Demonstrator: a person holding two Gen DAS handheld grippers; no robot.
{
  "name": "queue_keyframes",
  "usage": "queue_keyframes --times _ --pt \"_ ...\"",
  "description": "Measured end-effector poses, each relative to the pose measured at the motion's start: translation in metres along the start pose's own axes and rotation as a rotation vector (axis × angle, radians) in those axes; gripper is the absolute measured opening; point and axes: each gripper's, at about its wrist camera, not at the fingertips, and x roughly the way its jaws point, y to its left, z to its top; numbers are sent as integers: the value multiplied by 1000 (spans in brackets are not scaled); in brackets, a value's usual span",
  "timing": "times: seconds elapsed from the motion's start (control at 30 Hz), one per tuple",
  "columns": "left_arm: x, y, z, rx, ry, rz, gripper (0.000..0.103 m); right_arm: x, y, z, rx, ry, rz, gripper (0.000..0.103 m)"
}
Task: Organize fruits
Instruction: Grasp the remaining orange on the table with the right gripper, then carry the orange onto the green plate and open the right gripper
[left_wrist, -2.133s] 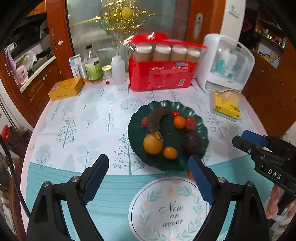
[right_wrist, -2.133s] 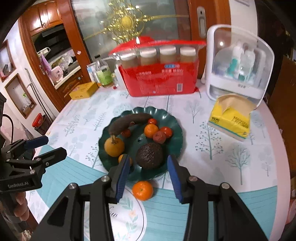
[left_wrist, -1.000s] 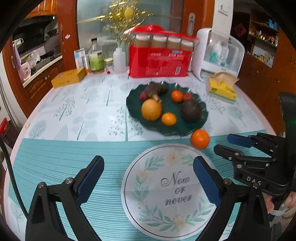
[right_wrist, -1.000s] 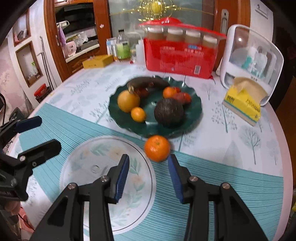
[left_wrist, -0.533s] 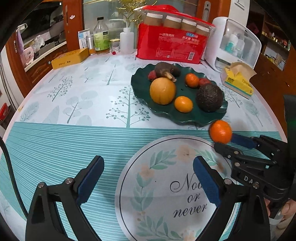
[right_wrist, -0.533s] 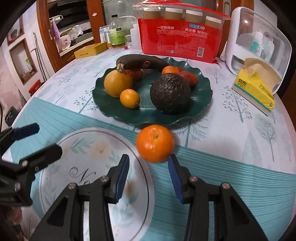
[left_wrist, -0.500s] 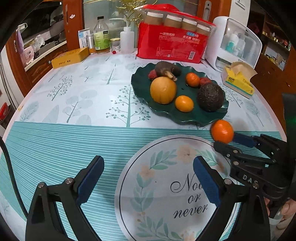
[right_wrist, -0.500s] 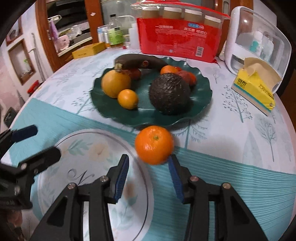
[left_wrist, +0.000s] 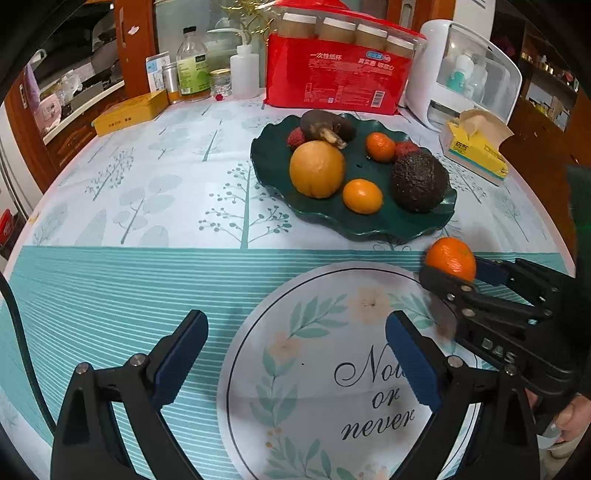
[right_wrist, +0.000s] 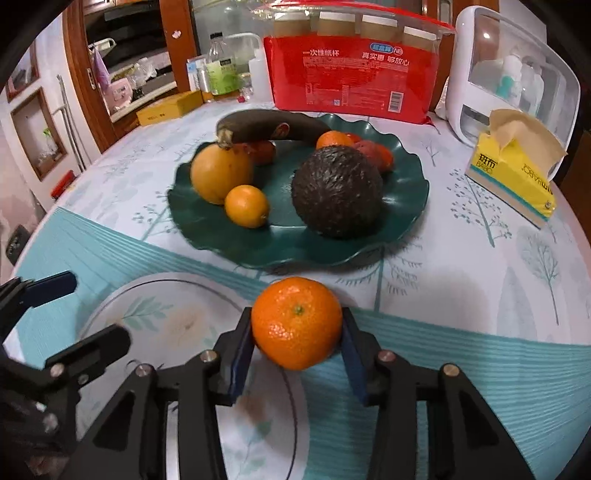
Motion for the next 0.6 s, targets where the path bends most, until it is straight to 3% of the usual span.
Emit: queue_keyframes --times 0.23,0.27,0.6 --pt "-21 7 34 31 -16 15 99 -35 4 24 -3 -54 51 44" --pt "-23 9 42 29 -18 24 103 -37 6 31 -12 -59 48 44" --pt "-20 21 122 66 -53 72 102 -30 6 124 -3 -94 20 44"
